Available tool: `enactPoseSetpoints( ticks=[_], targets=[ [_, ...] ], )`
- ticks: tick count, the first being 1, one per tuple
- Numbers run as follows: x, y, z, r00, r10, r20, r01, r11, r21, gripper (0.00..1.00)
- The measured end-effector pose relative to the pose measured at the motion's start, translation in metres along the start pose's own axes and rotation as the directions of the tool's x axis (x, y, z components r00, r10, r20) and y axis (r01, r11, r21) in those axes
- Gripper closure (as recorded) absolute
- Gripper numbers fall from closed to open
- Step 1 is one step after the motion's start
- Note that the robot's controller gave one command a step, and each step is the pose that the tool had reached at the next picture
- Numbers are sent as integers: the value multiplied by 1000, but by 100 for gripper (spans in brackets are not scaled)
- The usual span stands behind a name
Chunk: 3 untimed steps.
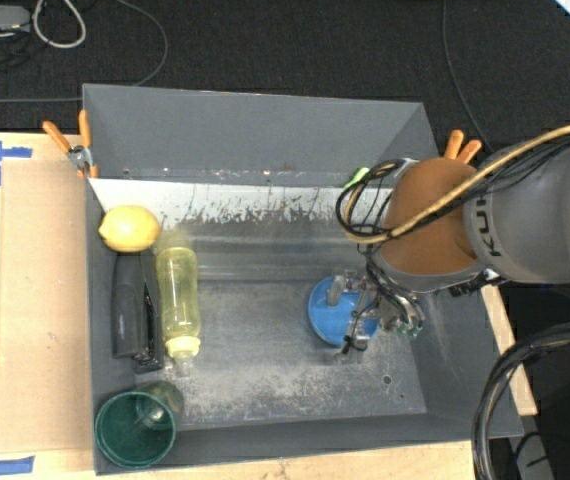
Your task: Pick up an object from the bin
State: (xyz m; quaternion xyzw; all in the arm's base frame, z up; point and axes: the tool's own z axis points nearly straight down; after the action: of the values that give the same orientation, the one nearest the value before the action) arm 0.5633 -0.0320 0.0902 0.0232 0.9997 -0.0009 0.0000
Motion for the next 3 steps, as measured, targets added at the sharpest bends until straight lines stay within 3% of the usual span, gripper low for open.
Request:
enactPoseSetpoints(
  ticks=[1, 2, 3],
  targets=[
    [-6, 6, -47, 995, -97, -10, 97, 995, -1, 100],
    [-6, 7, -47, 995, -98, -10, 98, 995, -1, 0],
    [-6, 7, -47, 995, -98, -10, 98, 995, -1, 0]
  ],
)
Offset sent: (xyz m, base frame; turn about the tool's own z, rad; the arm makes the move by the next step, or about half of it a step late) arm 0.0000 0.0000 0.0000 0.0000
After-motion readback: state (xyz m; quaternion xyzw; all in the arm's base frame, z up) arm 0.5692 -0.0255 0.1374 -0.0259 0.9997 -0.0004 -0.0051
